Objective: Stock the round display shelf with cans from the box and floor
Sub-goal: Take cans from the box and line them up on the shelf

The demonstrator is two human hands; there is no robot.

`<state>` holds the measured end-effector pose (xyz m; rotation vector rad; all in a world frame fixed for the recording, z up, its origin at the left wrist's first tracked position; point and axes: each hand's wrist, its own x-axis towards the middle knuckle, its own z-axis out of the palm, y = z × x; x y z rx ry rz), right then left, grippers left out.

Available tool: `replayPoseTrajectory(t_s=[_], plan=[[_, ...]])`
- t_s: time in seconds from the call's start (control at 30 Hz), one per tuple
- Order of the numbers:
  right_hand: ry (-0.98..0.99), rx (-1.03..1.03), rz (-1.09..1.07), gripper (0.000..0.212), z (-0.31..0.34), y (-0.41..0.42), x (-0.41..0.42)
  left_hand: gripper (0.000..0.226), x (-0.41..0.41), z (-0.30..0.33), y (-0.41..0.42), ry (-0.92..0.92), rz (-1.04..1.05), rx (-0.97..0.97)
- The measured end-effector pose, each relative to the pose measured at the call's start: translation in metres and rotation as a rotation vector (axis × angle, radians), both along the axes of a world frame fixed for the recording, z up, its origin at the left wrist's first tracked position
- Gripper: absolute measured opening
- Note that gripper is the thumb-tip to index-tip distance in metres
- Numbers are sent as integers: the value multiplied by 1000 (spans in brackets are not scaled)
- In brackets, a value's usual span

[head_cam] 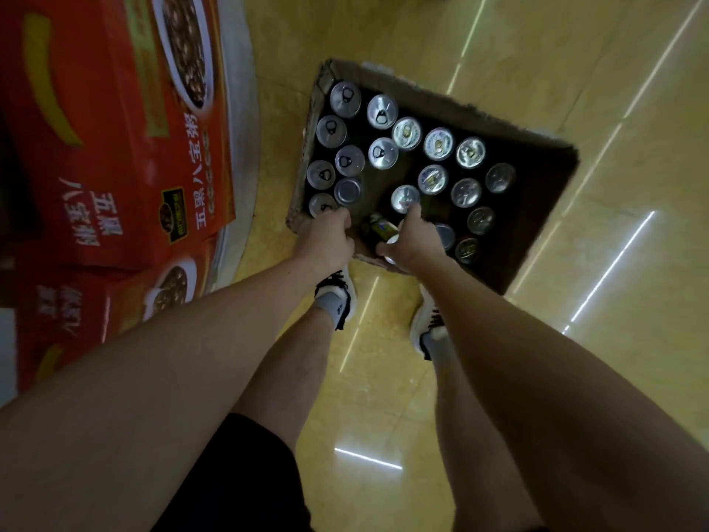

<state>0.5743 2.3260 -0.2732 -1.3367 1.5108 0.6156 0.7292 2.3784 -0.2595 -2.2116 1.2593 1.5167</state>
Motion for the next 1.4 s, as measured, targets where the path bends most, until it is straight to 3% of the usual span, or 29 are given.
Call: replayPoseTrajectory(t_s=[0.23, 0.33, 0.47, 0.53, 0.73, 0.9, 1.0, 1.17, 1.33, 1.4], plan=[[-128, -7, 227, 73, 161, -56, 14, 35, 13, 126, -21, 53, -13, -66], [-158, -49, 330, 77, 251, -82, 28, 38, 22, 198, -43, 102, -75, -54], [-201, -108, 365, 63, 380, -119, 45, 83, 37, 315, -76, 142, -106, -48], [-207, -160, 375, 49, 440, -135, 54, 94, 46, 375, -90, 199, -77, -87], [-248, -292, 490, 48, 616, -167, 87, 62, 71, 533, -116, 342, -6, -239], [-256, -372, 597, 43, 744, -180, 121, 64, 95, 642, -126, 453, 23, -363], [-282, -475, 659, 43, 804, -183, 140, 47, 106, 686, -131, 462, 81, -492], [-465, -600, 690, 39, 875, -179, 158, 57, 120, 749, -120, 488, 323, -672], [-708, -495, 592, 34, 911, -171, 168, 60, 119, 801, -89, 563, 563, -883], [-805, -539, 572, 33, 923, -159, 172, 60, 117, 816, -73, 573, 647, -935]])
